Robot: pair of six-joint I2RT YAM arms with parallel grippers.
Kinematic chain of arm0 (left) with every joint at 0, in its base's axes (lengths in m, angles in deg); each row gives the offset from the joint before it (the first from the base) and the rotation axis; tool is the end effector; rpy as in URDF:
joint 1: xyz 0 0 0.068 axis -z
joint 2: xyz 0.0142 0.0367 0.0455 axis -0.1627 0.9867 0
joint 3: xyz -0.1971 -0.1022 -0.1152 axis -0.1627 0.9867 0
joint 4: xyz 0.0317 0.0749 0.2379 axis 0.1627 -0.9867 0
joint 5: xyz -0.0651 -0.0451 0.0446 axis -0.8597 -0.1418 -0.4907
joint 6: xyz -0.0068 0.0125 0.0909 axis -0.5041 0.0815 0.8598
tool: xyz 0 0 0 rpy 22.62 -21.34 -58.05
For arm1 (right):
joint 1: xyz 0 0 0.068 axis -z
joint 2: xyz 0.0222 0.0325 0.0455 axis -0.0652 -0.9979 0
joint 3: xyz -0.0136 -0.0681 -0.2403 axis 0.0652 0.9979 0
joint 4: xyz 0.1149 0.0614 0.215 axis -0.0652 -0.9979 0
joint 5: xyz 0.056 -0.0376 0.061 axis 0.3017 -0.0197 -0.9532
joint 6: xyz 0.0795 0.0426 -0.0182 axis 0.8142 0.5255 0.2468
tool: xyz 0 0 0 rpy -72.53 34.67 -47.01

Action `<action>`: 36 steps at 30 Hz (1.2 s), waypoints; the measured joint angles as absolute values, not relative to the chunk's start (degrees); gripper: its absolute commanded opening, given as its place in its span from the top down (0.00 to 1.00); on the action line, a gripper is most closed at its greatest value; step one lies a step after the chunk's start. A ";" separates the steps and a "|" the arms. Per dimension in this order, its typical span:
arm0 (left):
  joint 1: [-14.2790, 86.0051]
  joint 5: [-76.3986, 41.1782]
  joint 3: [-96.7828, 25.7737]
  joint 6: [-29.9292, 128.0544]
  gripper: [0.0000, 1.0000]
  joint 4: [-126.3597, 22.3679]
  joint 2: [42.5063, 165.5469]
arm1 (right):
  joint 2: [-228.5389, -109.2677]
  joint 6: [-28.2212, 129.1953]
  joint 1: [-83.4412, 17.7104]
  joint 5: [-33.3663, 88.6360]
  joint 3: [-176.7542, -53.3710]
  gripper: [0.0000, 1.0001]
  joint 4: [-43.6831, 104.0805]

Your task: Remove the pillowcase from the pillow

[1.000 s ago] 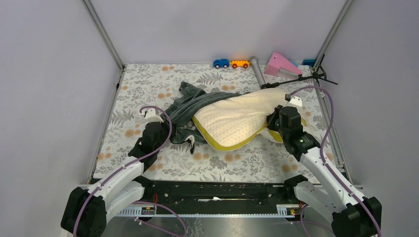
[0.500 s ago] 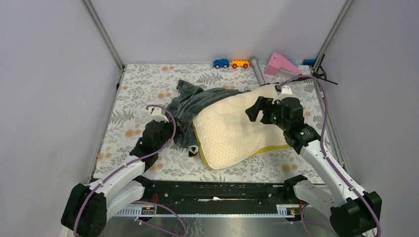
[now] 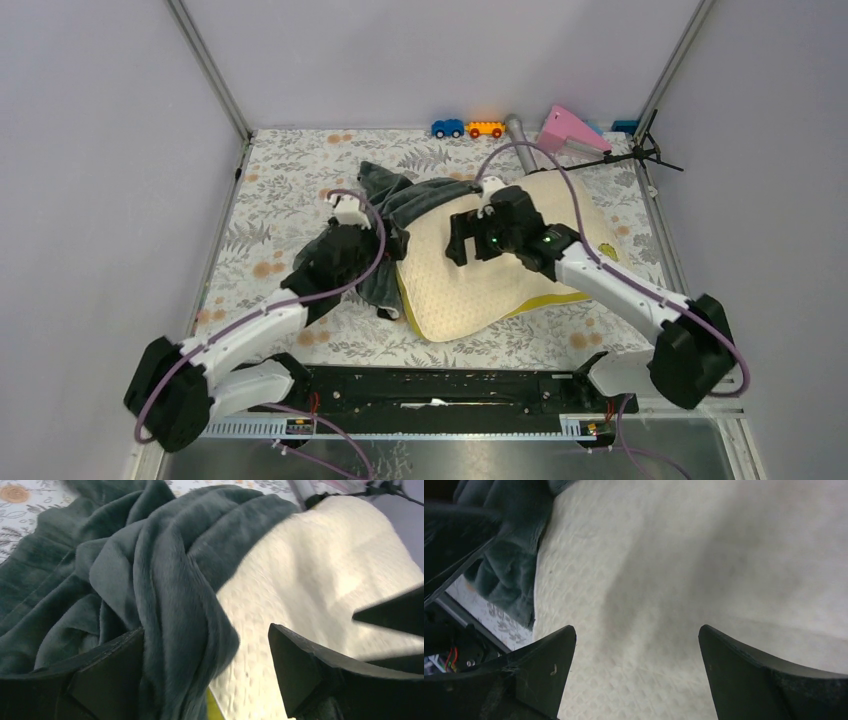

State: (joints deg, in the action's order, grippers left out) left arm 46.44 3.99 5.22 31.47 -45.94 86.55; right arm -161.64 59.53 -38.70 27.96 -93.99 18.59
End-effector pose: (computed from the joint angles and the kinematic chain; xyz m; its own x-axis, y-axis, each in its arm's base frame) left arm 0.2311 -0.1507 0.2179 -0.4198 -0.2772 -0.8642 0.2374 0.8855 -0.3994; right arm 0.2620 0.1959 0.2425 -0.5910 -0.0826 -0.8024 -0.5154 0.8039 0.2969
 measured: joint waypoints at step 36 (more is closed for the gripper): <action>33.37 0.34 3.52 24.81 0.05 -49.85 102.31 | -120.09 62.57 -46.65 80.18 -67.90 1.00 35.31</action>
State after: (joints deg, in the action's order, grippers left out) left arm 33.37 0.34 3.52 24.81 -49.85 102.31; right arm -120.09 62.57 -46.65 80.18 -67.90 35.31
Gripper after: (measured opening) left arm 0.890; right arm 0.023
